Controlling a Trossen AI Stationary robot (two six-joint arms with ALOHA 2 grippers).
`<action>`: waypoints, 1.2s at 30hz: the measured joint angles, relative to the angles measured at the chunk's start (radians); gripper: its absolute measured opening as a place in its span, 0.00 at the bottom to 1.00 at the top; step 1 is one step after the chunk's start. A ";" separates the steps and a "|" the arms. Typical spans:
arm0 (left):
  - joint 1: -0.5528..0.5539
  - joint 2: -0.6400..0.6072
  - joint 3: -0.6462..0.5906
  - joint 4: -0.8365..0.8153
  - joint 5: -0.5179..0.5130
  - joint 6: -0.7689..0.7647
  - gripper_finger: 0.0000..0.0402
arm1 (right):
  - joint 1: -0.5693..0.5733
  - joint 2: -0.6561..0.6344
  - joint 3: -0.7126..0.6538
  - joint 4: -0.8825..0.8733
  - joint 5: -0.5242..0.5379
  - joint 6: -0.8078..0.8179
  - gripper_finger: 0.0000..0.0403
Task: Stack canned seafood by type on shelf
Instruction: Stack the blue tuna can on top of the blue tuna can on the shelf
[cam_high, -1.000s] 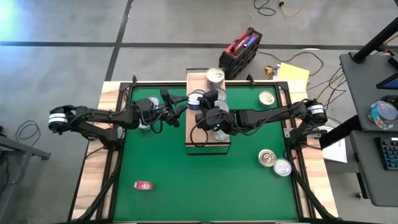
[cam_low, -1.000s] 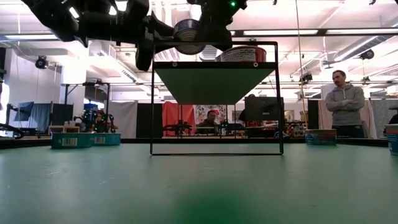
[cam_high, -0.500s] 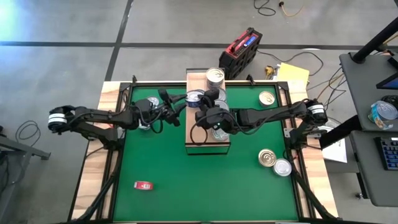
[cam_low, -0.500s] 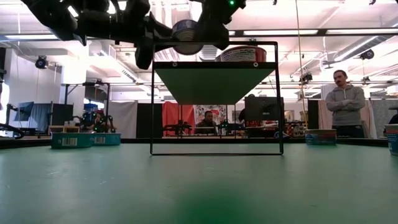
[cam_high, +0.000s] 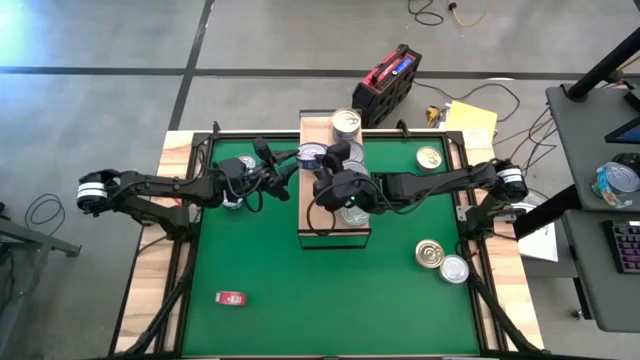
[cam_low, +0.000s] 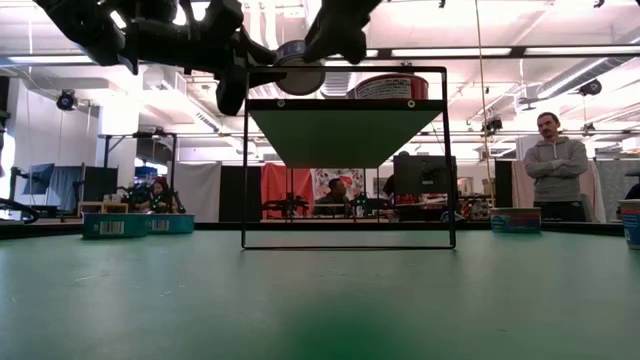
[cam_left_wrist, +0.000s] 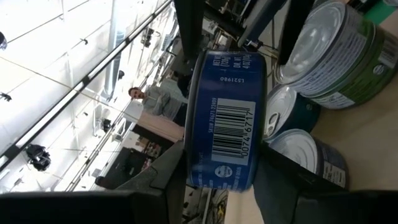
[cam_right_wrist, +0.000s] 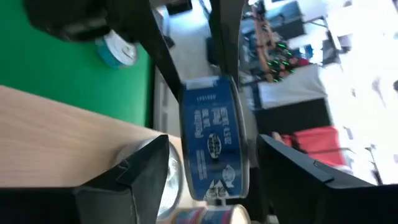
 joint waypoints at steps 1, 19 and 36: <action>0.000 0.000 0.000 0.000 0.001 0.000 0.32 | 0.000 -0.003 0.009 -0.019 -0.022 0.011 0.57; -0.005 0.000 0.014 0.004 0.025 -0.003 0.32 | -0.001 -0.007 0.057 -0.107 -0.025 0.058 0.58; -0.028 0.006 0.037 -0.022 0.032 -0.014 0.32 | -0.003 -0.007 0.056 -0.121 -0.020 0.053 0.48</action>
